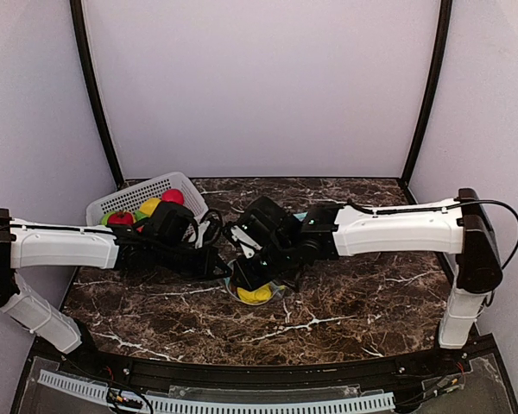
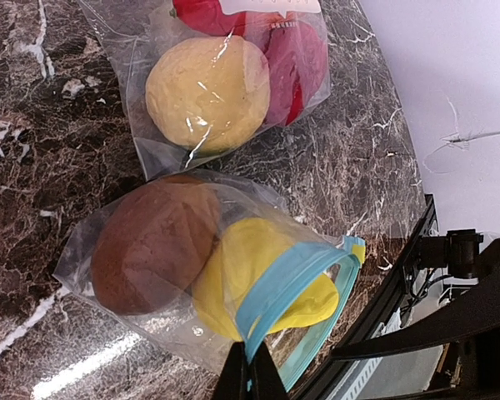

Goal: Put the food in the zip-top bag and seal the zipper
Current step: Adjust the fake fruit in the zipper food storage bag.

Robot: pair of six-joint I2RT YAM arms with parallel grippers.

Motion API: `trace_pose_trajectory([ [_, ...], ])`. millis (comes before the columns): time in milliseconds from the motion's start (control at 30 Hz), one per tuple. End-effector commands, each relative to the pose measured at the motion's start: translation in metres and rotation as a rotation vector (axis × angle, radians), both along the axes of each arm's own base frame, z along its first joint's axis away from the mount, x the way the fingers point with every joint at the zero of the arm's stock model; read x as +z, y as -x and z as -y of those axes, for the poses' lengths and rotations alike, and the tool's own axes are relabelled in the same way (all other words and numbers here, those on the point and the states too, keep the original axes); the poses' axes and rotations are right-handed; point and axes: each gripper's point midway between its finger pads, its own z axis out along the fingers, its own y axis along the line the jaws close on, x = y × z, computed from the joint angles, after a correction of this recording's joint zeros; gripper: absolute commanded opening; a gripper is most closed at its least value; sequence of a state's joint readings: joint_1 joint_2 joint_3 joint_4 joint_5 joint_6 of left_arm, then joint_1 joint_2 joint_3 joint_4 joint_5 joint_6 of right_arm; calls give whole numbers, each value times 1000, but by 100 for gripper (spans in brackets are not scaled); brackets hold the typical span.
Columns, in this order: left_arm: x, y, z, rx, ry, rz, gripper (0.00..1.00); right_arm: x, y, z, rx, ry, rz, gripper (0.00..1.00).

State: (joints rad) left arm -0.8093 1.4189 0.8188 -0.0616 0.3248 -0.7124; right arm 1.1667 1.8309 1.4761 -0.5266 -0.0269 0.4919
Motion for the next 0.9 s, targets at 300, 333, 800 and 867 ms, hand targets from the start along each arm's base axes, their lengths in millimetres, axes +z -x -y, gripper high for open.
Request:
trace_pose_trajectory([
  [300, 19, 1, 3, -16, 34, 26, 1, -66, -22, -1, -67, 125, 5, 19],
  [333, 19, 1, 2, -13, 32, 28, 1, -68, -24, 3, -85, 144, 10, 19],
  [800, 20, 3, -1, -4, 43, 28, 1, -81, -53, 47, -256, 223, -15, 19],
  [867, 19, 4, -1, -4, 43, 27, 1, -78, -54, 46, -254, 217, -17, 19],
])
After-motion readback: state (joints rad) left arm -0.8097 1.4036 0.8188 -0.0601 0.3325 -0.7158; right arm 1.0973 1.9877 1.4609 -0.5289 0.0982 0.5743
